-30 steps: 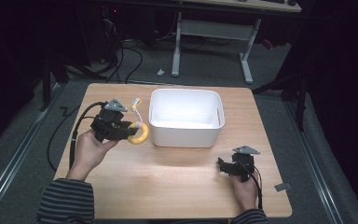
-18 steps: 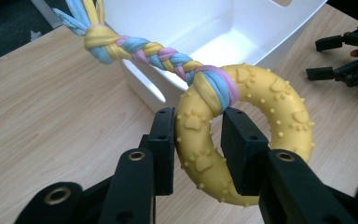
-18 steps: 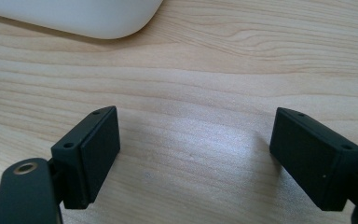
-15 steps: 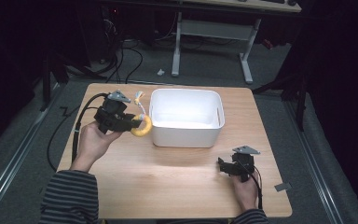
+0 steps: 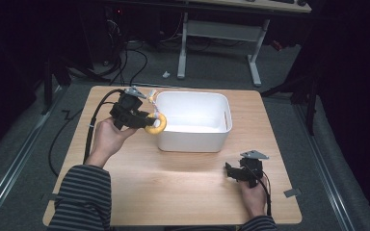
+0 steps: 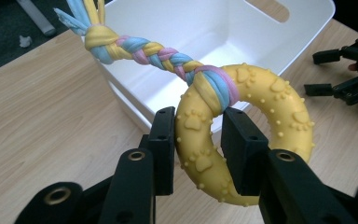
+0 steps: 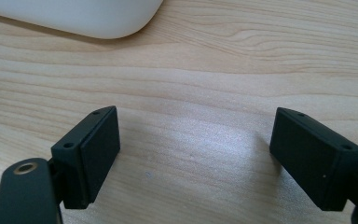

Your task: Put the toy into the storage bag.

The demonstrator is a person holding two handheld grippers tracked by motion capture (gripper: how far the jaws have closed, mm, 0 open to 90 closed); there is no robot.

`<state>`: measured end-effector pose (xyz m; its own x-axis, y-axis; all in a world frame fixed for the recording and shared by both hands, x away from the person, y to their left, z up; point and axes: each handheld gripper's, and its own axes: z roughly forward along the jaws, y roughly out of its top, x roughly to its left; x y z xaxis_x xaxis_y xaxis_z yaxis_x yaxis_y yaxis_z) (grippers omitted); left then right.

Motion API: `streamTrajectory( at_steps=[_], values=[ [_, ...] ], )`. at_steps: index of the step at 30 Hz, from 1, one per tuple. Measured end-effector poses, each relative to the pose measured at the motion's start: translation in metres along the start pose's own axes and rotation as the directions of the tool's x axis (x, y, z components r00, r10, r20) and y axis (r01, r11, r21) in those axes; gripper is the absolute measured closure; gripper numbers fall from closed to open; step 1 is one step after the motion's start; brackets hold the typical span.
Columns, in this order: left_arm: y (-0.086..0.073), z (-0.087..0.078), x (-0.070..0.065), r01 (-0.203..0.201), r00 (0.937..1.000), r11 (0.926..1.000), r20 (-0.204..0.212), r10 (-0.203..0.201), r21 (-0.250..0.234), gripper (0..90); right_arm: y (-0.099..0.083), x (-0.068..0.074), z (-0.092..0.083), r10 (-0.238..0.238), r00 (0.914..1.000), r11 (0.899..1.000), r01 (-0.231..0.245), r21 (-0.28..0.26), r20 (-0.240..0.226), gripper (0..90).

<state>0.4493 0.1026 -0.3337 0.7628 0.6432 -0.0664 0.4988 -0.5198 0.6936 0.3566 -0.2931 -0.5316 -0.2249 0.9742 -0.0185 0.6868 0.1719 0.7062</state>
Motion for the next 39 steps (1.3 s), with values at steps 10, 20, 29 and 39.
streamTrajectory(
  at_steps=[10,20,29,39],
  values=[
    [0.011,0.015,0.000,0.006,0.9999,1.0000,0.013,-0.006,0.006,66.2,0.000,0.000,0.000,0.000,1.0000,1.000,0.000,0.000,0.000,15.9],
    [0.024,0.026,-0.002,-0.002,1.0000,0.9999,-0.002,0.002,0.011,66.2,0.000,0.000,0.000,0.001,1.0000,1.000,-0.001,0.000,0.001,15.9],
    [0.037,0.043,-0.010,-0.024,0.9997,0.9996,-0.010,0.024,0.018,66.2,0.000,0.000,0.000,0.001,1.0000,1.000,-0.001,0.000,0.000,15.9],
    [0.040,0.068,-0.012,-0.033,0.9994,0.9973,-0.011,0.033,0.066,66.2,0.000,0.000,0.000,0.000,1.0000,1.000,0.000,0.001,-0.002,15.8]
  ],
)
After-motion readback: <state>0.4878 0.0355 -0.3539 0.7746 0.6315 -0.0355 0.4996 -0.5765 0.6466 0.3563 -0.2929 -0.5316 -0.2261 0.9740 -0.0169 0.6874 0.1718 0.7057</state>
